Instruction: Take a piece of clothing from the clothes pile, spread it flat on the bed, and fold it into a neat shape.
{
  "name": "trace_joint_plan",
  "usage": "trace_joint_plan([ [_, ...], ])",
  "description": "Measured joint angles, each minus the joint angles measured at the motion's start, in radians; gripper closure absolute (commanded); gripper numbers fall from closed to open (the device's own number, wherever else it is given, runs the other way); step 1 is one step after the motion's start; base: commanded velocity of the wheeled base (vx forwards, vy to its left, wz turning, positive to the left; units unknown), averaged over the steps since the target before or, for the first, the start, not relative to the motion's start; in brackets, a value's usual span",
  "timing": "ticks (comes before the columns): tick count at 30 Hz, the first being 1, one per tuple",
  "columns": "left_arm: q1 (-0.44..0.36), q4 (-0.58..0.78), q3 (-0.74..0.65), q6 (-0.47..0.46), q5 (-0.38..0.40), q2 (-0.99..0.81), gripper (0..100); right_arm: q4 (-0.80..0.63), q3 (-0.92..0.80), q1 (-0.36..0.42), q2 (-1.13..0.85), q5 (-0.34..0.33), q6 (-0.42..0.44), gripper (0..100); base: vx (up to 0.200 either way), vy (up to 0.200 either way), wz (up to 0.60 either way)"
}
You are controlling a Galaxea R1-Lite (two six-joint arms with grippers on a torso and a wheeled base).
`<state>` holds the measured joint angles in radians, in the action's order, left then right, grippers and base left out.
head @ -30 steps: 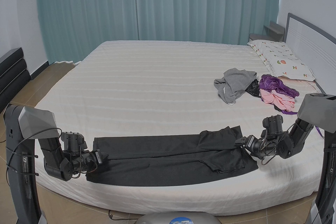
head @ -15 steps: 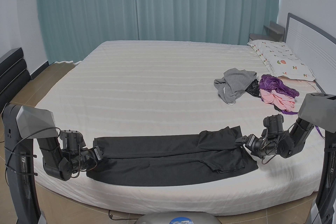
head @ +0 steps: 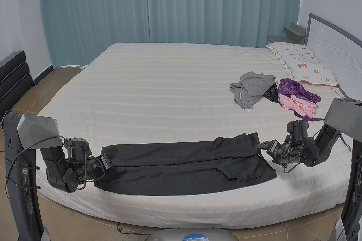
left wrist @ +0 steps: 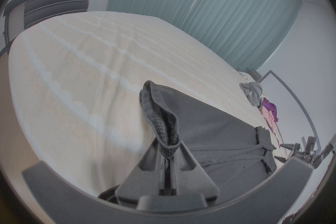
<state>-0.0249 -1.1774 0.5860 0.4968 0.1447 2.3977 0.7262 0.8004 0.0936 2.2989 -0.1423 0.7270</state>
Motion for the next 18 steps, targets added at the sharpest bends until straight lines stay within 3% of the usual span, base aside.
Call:
trace_joint_plan([
  [7,-0.001,0.001,0.056,0.07,-0.008,-0.001,100,0.0,0.009,-0.004,-0.005,0.0,0.003,0,0.0,0.0,0.0],
  [18,-0.011,0.0,0.057,0.072,-0.016,-0.022,100,0.0,0.01,-0.003,-0.005,0.0,0.003,0,0.0,-0.2,0.0],
])
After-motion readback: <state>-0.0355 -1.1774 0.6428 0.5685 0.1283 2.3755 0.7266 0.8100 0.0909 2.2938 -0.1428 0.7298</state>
